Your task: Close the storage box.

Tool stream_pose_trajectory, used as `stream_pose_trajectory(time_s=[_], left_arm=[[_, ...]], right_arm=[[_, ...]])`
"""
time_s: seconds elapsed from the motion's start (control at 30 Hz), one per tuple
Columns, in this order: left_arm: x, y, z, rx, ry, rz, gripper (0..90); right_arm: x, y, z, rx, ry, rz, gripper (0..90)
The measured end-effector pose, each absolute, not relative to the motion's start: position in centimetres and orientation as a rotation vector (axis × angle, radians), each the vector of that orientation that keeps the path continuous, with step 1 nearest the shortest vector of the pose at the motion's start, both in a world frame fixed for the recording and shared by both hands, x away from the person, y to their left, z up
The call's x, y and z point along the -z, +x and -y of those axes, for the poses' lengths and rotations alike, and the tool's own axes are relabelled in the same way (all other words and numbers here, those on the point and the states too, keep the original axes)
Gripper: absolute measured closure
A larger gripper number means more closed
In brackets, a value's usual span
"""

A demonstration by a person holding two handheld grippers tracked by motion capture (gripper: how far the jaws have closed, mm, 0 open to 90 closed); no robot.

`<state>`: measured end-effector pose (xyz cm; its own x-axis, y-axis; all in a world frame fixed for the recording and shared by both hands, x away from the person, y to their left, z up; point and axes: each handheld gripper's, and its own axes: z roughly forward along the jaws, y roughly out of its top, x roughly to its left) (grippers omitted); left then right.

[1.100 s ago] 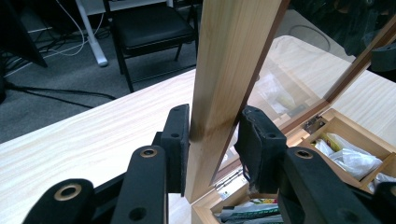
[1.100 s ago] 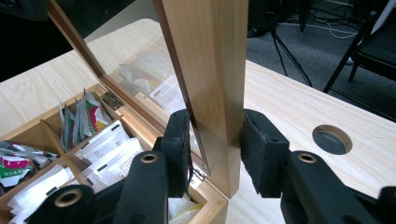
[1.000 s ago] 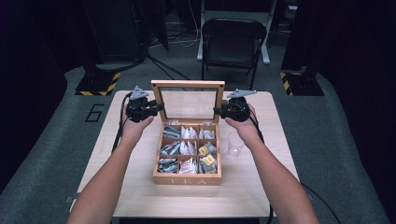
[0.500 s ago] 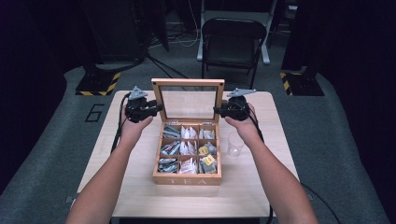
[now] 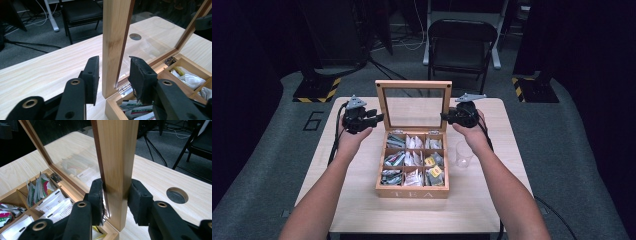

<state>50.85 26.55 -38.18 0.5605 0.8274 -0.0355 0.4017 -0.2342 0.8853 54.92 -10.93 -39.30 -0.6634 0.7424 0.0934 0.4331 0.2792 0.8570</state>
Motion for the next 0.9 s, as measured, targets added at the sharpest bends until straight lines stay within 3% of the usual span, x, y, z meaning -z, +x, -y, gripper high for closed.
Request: stream_pose_trajectory(time_s=[0.9], left_arm=[[37.7, 49.3, -26.8, -0.542, 1.84, -0.992, 55.1]], right_arm=[[39.3, 56.4, 10.7, -1.31, 1.129, -2.227, 66.0]])
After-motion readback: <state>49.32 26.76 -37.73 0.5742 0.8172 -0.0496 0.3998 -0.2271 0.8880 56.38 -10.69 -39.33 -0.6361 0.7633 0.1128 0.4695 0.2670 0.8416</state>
